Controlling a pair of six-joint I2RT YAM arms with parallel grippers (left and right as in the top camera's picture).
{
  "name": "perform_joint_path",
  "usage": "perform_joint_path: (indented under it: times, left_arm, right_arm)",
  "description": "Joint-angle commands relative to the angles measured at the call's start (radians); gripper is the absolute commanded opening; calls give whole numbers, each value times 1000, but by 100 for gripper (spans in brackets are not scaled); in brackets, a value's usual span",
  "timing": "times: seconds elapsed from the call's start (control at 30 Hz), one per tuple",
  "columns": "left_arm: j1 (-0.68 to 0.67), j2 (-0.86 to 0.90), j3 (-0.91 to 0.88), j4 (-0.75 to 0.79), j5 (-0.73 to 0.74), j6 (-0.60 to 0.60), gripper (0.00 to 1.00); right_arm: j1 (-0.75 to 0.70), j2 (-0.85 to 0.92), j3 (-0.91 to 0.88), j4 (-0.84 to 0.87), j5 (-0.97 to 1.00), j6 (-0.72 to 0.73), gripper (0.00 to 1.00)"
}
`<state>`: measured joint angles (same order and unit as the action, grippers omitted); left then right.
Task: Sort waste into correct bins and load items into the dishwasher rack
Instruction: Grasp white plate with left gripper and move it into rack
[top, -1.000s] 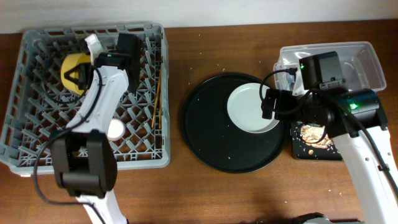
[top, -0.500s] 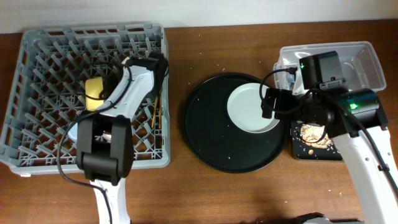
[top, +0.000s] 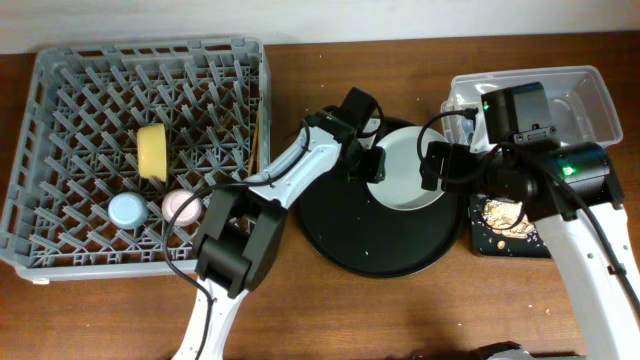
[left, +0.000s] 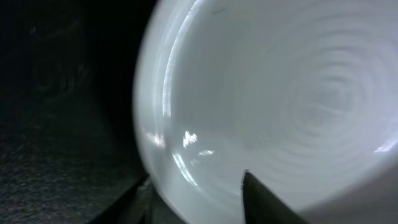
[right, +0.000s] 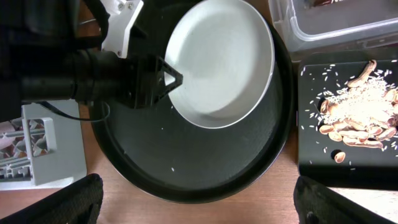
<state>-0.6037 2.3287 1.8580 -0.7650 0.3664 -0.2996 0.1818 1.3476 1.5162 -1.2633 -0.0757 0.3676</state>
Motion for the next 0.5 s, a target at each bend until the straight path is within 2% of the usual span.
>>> perform_joint_path:
  times: [0.0, 0.03, 0.1, 0.13, 0.17, 0.23, 0.3, 0.4, 0.47]
  left_arm:
    - [-5, 61, -10, -3, -61, 1, 34]
    - [-5, 65, -10, -16, -75, 2, 26]
    - [-4, 65, -10, -17, -74, 1, 27]
    - [-4, 65, -10, -17, -74, 1, 24]
    - [-4, 65, -10, -17, -75, 2, 0]
    - [19, 54, 25, -62, -76, 2, 0]
    - [95, -2, 113, -201, -142, 2, 0]
    - [217, -150, 221, -402, -373, 49, 0]
    - [311, -334, 224, -479, -665, 80, 0]
  right_arm:
    - [-5, 1, 2, 2, 8, 8, 98]
    - [-5, 1, 2, 2, 8, 8, 99]
    - [-5, 1, 2, 2, 8, 8, 98]
    - [-5, 1, 2, 2, 8, 8, 98]
    - [-5, 1, 2, 2, 8, 8, 98]
    - [-5, 1, 2, 2, 8, 8, 98]
    - [-5, 1, 2, -2, 8, 8, 98]
    - [-5, 1, 2, -9, 8, 8, 98]
    - [-5, 1, 2, -13, 8, 8, 99]
